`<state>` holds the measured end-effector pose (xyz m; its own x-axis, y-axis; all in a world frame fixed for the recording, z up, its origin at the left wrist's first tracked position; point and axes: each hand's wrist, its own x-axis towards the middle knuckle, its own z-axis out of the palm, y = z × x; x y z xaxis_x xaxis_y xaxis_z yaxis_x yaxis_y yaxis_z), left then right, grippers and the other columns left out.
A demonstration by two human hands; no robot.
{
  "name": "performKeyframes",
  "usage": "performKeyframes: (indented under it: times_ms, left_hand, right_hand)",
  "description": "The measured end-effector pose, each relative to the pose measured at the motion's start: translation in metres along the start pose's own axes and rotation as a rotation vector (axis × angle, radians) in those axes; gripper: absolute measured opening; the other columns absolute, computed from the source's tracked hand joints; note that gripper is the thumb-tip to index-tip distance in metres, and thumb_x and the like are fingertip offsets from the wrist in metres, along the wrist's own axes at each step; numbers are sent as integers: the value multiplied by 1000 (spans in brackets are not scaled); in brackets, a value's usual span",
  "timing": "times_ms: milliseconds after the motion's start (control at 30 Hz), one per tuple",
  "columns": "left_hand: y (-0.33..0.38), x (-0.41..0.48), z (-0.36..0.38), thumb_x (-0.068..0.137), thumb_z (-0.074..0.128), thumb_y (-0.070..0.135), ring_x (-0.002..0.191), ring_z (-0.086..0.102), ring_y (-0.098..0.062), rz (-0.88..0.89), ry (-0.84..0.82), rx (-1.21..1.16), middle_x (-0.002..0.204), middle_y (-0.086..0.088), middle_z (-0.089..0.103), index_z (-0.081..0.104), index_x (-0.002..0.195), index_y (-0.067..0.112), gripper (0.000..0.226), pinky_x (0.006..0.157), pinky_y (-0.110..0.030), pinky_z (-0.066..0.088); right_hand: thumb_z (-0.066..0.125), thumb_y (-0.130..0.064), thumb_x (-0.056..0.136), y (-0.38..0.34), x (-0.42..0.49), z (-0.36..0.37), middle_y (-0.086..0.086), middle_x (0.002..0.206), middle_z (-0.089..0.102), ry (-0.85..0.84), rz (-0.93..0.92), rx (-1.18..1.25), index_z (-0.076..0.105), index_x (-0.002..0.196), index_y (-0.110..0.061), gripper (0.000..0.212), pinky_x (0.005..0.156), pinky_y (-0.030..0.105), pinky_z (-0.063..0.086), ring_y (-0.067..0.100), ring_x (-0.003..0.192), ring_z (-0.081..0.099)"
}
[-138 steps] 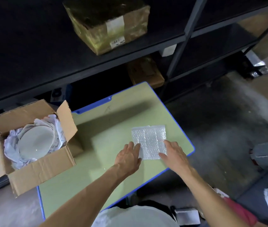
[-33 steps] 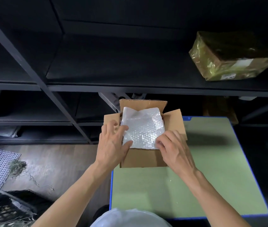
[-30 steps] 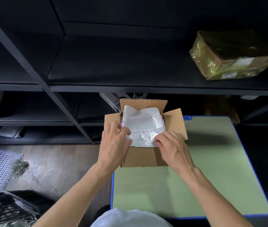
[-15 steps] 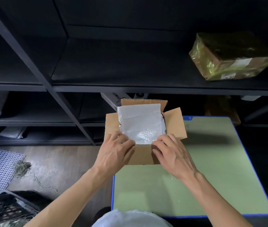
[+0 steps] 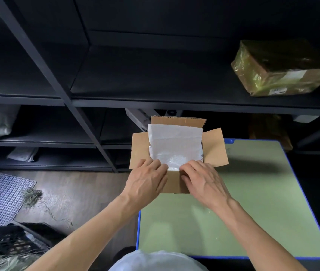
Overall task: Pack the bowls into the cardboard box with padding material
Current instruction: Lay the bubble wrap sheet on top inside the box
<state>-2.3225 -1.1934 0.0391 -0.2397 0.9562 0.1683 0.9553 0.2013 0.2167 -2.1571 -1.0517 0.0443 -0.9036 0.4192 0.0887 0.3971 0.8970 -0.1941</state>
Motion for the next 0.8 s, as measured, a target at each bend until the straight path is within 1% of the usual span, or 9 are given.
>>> performKeyframes:
  times_ms: [133,300,367,433,500,567,633,700,800]
  left_hand:
    - [-1,3,0,97,40,34,69,45,-22,13,-13,17,77,3,46,47,80,19,24,75,-34,41]
    - [-5,13,-1,93,51,38,69,45,-19,19,-27,29,73,6,49,52,80,20,22,72,-32,37]
    - [-6,15,-3,97,47,37,72,48,-20,-12,-43,-3,74,8,53,54,94,20,18,75,-32,34]
    - [-7,20,-7,101,44,31,70,51,-22,-59,-56,-30,70,8,56,47,114,17,19,75,-33,33]
    - [-4,29,-13,99,50,22,63,50,-23,-83,-72,-10,63,9,51,34,131,13,37,72,-33,37]
    - [-1,39,-13,98,53,22,67,53,-22,-113,-130,90,66,6,58,18,142,11,57,73,-31,36]
    - [2,45,-13,97,57,27,77,57,-20,-137,-158,184,75,5,67,22,149,8,66,71,-29,27]
    - [3,49,-13,97,57,32,89,55,-21,-134,-179,248,87,4,69,27,149,7,65,72,-30,23]
    - [-3,56,-16,95,55,48,107,45,-24,-119,-195,288,115,-2,55,31,145,11,67,87,-34,32]
  right_hand:
    - [58,-32,92,1,-1,0,-10,91,56,-39,1,-15,58,99,-26,9,76,31,42,18,85,56]
    - [54,-39,91,-2,3,-2,-8,91,56,-52,15,-28,61,100,-23,19,79,29,37,19,85,58]
    - [59,-34,92,-5,4,-6,-6,93,57,-9,26,-6,61,106,-22,18,77,31,41,21,83,60]
    - [63,-28,93,-8,6,-11,-2,99,58,18,66,4,57,120,-20,29,66,34,45,25,73,61]
    - [57,-29,97,-10,13,-15,1,105,56,-12,129,-26,44,140,-21,45,51,33,42,27,63,58]
    - [55,-29,99,-12,24,-16,2,105,52,-38,163,-54,31,152,-21,59,44,32,33,26,52,50]
    - [60,-17,93,-12,36,-17,6,106,51,-83,174,-89,25,156,-18,72,45,31,29,26,51,45]
    - [58,-4,88,-13,46,-19,9,115,50,-157,177,-151,17,157,-13,81,52,33,33,29,64,56]
    - [52,1,88,-15,56,-21,12,127,45,-216,187,-180,11,156,-6,80,66,35,38,38,101,62]
